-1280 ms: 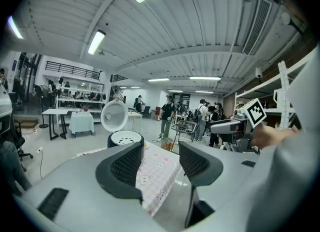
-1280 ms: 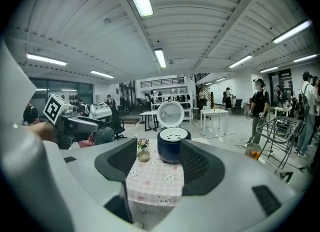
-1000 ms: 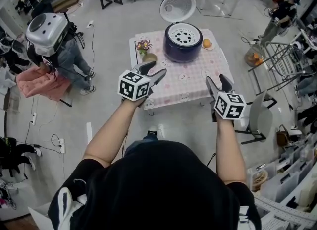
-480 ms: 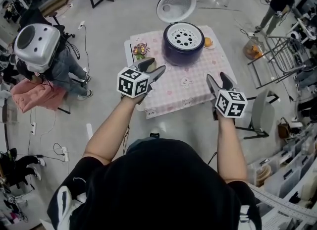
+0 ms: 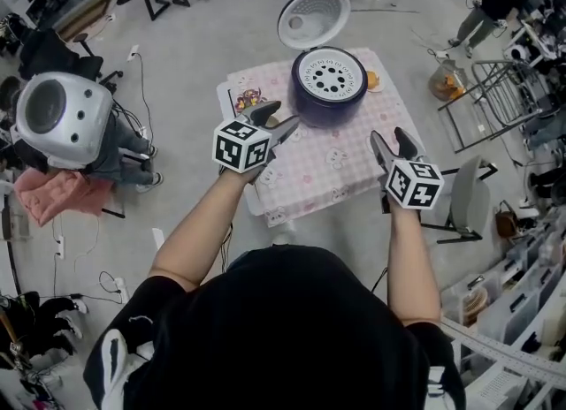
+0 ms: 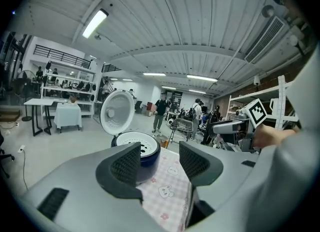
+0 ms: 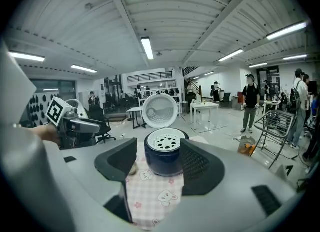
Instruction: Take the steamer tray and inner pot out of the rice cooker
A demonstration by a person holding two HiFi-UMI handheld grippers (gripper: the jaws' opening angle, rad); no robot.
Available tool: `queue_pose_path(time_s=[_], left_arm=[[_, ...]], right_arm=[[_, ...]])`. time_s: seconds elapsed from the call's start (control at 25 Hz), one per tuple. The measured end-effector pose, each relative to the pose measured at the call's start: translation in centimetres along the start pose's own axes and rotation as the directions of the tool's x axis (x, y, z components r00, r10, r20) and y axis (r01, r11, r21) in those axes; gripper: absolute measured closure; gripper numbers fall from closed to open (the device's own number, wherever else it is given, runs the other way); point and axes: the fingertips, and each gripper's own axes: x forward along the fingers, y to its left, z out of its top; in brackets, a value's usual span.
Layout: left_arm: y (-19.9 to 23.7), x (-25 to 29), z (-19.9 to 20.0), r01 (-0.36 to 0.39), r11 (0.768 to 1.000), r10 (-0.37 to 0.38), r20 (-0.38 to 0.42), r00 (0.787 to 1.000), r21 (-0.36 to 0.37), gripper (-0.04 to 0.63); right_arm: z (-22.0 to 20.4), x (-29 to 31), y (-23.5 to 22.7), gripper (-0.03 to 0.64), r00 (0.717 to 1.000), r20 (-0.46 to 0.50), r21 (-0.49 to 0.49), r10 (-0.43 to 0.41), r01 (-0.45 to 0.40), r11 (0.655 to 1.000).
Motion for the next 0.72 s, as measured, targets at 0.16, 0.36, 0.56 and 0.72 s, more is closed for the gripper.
queue_pose_path(time_s=[0.16, 0.36, 0.56, 0.72], left_arm=[[1.1, 0.4, 0.0, 0.020, 1.000, -0.020, -0.007, 1.000, -0.002, 0.346], [2.1, 1.1, 0.3, 0.038, 0.999, -0.038, -0.007, 0.999, 0.005, 0.345], [2.9, 2.0, 0.5, 0.042, 0.999, -0.042, -0.014, 0.999, -0.002, 0.346], [3.0, 3.7, 0.2, 0.037, 0.999, -0.037, -0.032, 0.999, -0.007, 0.345]], right_arm=[[0.2, 0.6, 0.5, 0.339, 1.000, 0.000, 0.001, -0.017, 0.017, 1.000], [0.7, 1.4, 0.5, 0.339, 1.000, 0.007, -0.008, -0.030, 0.030, 1.000], [1.2, 2.1, 0.0, 0.339, 0.999, 0.007, -0.008, -0.036, 0.036, 0.999], [0.3, 3.2, -1.9, 0.339, 0.999, -0.007, 0.010, -0.033, 0.033, 0.999]])
